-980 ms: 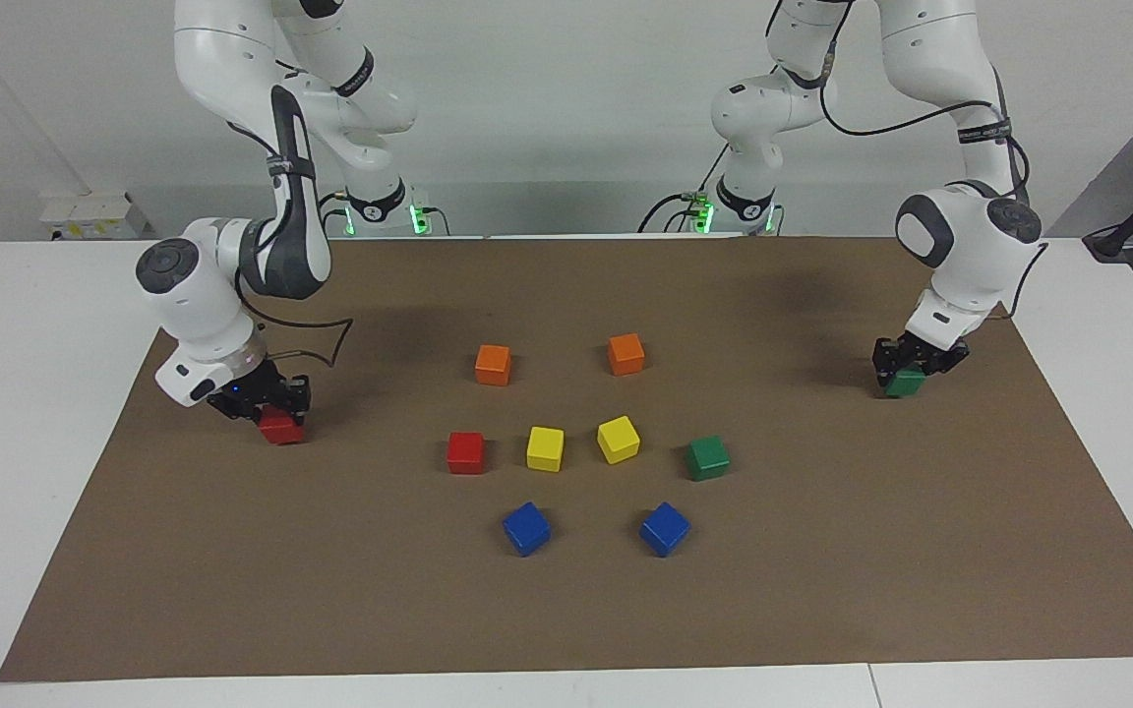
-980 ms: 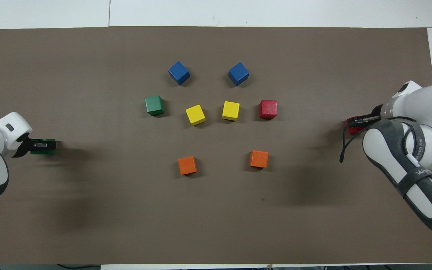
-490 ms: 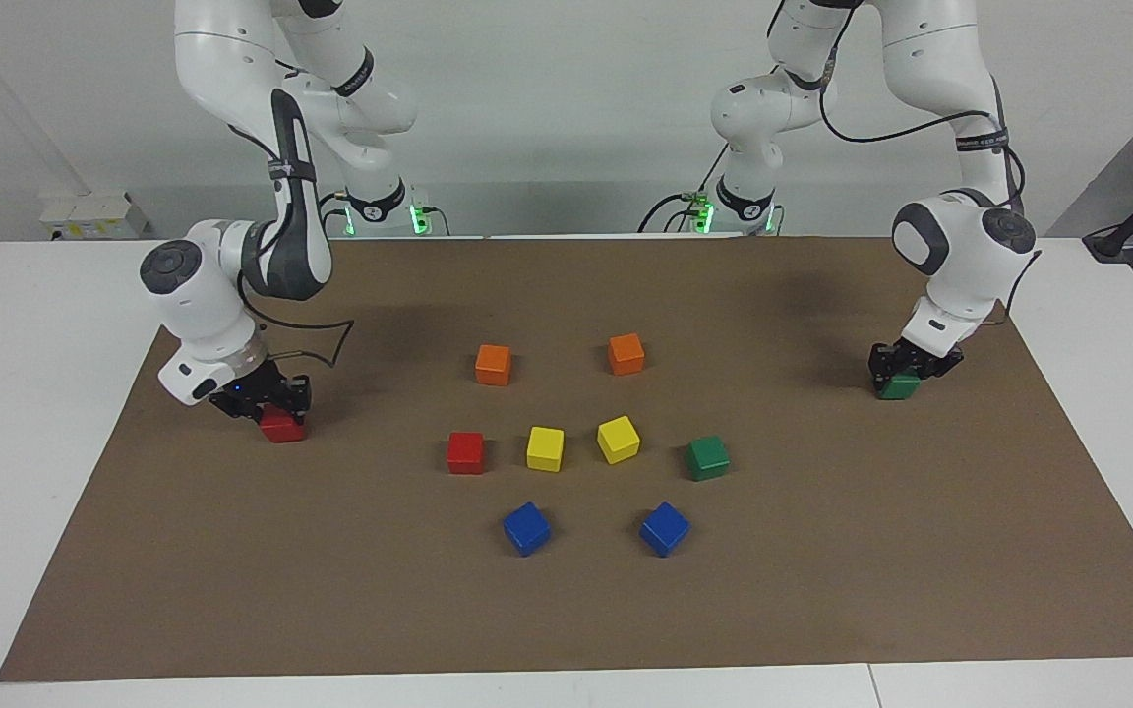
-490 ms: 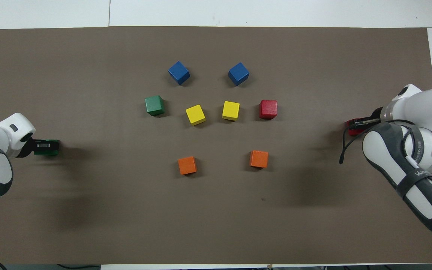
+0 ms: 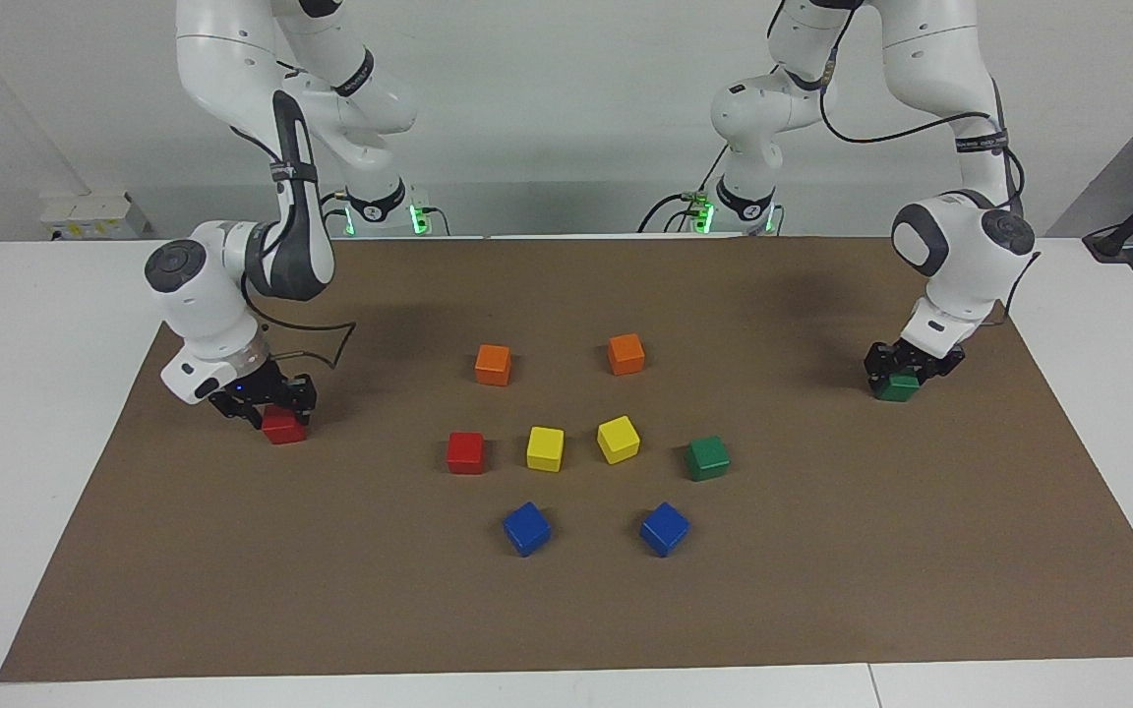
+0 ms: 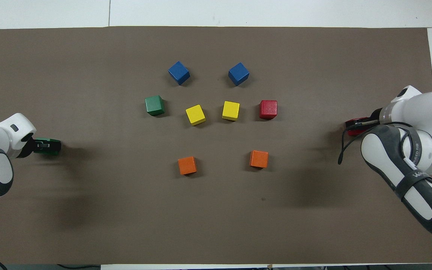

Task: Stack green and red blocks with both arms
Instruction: 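Set green down with the left gripper while the right gripper sets red down, then reach the left gripper to green while the right gripper reaches red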

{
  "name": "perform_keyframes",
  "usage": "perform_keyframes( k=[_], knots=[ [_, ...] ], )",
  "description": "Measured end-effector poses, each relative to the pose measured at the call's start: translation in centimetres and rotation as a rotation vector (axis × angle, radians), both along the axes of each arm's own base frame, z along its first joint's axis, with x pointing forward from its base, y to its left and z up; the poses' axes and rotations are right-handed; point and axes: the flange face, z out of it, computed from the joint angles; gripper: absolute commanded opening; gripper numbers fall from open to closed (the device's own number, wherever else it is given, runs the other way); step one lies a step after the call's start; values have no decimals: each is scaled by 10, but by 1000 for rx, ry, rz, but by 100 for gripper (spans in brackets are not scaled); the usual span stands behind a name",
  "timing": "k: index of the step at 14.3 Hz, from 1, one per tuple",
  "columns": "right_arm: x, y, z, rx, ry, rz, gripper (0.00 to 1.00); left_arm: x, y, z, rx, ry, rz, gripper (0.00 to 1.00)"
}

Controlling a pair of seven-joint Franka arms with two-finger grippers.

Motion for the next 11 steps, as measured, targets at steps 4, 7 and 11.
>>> perform_keyframes(
  k=[4, 7, 11],
  knots=[
    [15, -1, 47, 9, 58, 3, 100, 7, -1, 9, 1, -9, -5, 100],
    [39, 14, 131, 13, 77, -48, 100, 40, -9, 64, -5, 6, -32, 100],
    [67, 144, 199, 1, 49, -180, 100, 92, -73, 164, -22, 13, -34, 100]
  ],
)
